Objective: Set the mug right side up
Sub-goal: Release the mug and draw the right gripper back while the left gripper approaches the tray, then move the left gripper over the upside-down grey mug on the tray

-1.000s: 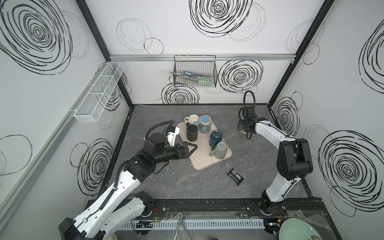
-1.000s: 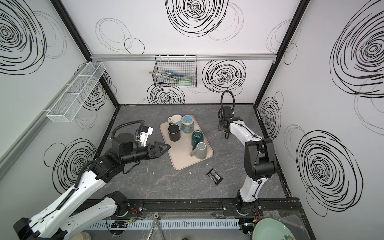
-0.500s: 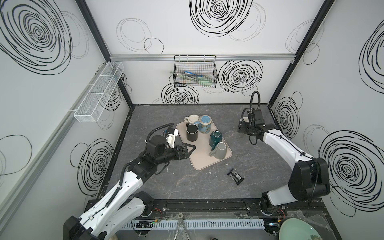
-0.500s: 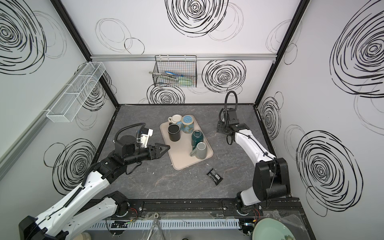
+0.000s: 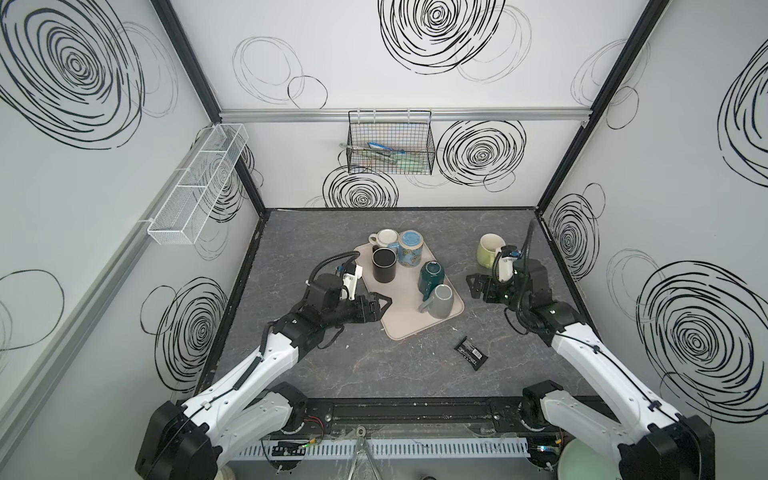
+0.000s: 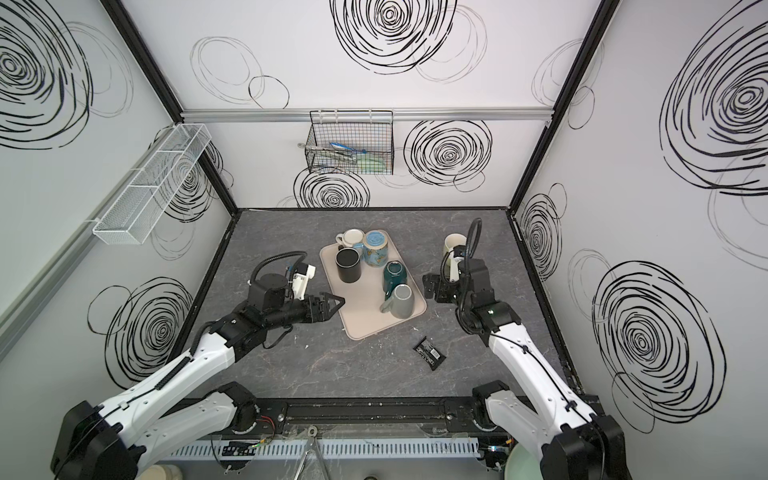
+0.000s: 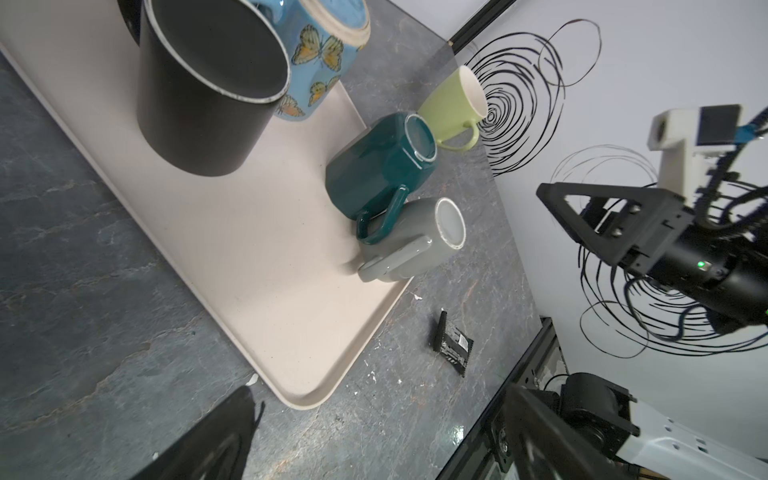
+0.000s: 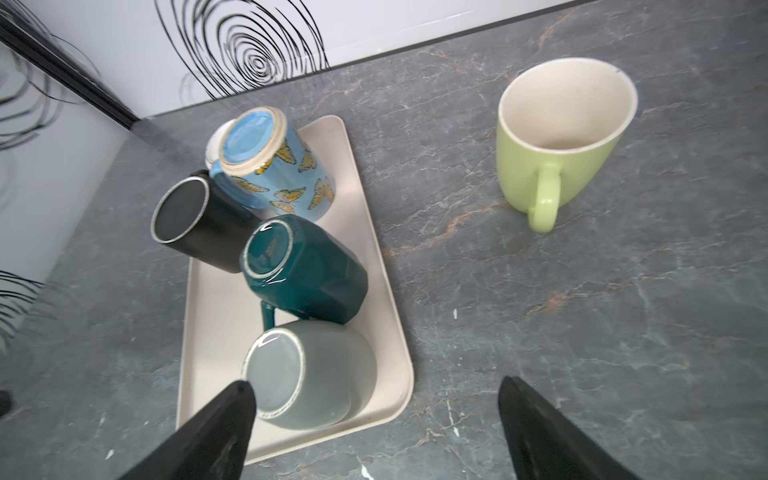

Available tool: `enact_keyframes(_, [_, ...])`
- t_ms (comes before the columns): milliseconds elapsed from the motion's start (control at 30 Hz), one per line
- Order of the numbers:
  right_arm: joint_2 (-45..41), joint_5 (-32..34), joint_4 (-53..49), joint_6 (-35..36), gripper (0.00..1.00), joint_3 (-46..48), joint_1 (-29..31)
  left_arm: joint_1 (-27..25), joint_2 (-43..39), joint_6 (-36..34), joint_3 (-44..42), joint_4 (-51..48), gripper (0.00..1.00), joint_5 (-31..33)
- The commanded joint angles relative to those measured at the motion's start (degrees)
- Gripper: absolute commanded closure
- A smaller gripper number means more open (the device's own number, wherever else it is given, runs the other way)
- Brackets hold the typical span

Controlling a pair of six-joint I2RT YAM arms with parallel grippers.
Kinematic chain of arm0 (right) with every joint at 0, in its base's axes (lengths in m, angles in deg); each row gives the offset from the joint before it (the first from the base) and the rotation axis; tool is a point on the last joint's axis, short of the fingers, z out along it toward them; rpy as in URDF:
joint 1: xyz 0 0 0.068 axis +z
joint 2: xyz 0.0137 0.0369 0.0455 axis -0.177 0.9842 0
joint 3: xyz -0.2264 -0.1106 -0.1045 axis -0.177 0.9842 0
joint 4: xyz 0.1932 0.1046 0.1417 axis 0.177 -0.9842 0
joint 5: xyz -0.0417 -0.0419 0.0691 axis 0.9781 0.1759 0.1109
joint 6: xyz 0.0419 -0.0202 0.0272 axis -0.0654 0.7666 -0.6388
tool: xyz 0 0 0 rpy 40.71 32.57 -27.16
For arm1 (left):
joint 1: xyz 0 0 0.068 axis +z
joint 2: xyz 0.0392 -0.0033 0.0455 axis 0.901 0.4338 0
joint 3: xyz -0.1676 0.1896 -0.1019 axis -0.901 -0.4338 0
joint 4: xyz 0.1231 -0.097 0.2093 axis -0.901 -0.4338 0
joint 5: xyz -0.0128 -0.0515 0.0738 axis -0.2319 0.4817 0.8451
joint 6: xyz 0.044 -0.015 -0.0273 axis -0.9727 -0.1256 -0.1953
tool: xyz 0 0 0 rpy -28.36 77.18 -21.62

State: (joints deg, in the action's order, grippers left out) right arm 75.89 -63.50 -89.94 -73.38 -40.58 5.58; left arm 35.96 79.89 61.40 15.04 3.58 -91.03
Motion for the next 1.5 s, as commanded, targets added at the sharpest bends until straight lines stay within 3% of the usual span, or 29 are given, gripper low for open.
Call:
enact_keyframes(0, [-4.2, -4.0, 4.6, -1.7, 0.02, 3.3, -0.1, -1.0, 1.5, -1.6, -0.6, 4.9, 0.04, -0.1])
enact_keyframes(300, [-8.3, -6.2, 5.9, -5.0, 0.02, 9.5, -0.3, -6.9, 7.5, -6.7, 2.0, 4.0, 0.04, 5.6])
enact_keyframes(500, [-10.5, -8.3, 6.9, -6.2, 0.01, 12.5, -0.7, -10.4, 12.0, -4.9, 3.6, 6.6, 0.04, 6.3])
enact_keyframes(767, [-13.0, -6.9, 6.3, -7.5, 0.01, 14.5, -1.6, -12.2, 19.1, -4.5, 6.8, 7.9, 0.00, 5.9])
enact_keyframes(967, [-17.3, -4.0, 4.1, -7.9, 0.02, 15.3, -1.6, -14.7, 24.7, -5.3, 10.9, 8.2, 0.02, 7.7])
enact_keyframes(1467, [-20.1, -4.9, 2.1, -8.2, 0.01, 15.8, -1.6, -19.2, 37.3, -7.2, 21.0, 7.8, 0.06, 10.4])
